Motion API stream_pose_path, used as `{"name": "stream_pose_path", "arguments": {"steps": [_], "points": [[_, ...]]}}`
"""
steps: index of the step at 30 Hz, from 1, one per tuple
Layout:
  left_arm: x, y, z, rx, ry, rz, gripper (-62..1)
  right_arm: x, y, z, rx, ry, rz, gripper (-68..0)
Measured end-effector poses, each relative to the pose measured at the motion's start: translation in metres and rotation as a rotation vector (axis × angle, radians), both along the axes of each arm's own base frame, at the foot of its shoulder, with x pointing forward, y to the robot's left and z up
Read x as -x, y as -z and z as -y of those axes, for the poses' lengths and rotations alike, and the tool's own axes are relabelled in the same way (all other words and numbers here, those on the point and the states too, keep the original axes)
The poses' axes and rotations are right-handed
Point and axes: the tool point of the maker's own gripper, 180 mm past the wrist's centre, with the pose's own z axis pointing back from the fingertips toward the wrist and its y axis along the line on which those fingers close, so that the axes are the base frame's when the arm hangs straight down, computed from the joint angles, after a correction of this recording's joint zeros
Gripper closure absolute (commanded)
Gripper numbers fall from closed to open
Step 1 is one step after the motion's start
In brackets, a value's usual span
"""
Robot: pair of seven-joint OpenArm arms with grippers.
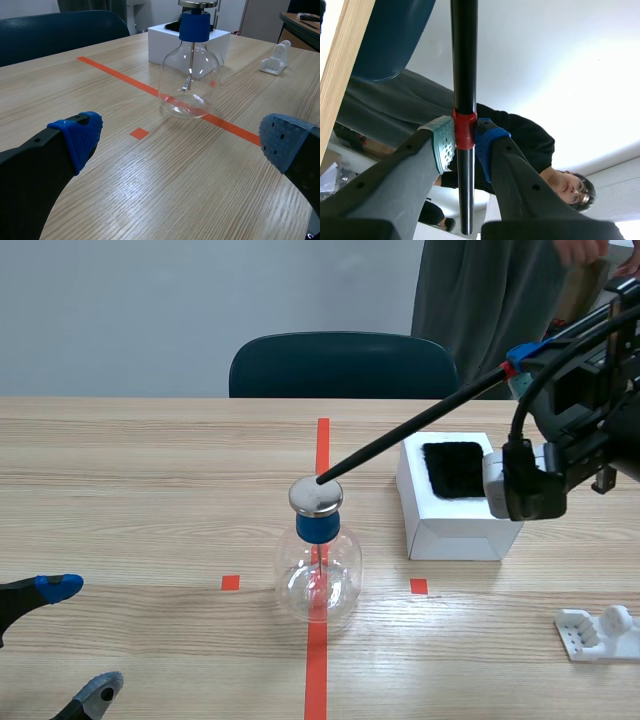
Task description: Do the electroscope experiment. move the rod toward and away from the electroscope
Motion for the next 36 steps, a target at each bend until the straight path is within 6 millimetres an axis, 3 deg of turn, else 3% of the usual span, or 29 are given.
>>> {"name": "stream_pose_path", "arguments": {"steps": [11,19,23,28,32,36], "points": [[0.0,0.0,0.0,0.0,0.0,0.0,-62.3,0.0,0.001,0.0,0.014,-0.002,0.004,-2.2],[0.0,0.0,0.0,0.0,0.0,0.0,-62.3,0.001,-0.014,0.001,-0.275,0.035,-0.047,-2.2],[0.0,0.0,0.0,0.0,0.0,0.0,-62.3,0.006,-0.032,0.021,-0.43,0.099,-0.044,-2.2],[0.0,0.0,0.0,0.0,0.0,0.0,-62.3,0.02,-0.057,0.032,-0.602,0.119,-0.057,-2.2],[0.0,0.0,0.0,0.0,0.0,0.0,-62.3,0.037,-0.068,0.024,-0.662,0.093,-0.079,-2.2],[0.0,0.0,0.0,0.0,0.0,0.0,-62.3,0.058,-0.068,0.01,-0.676,0.071,-0.121,-2.2]]}}
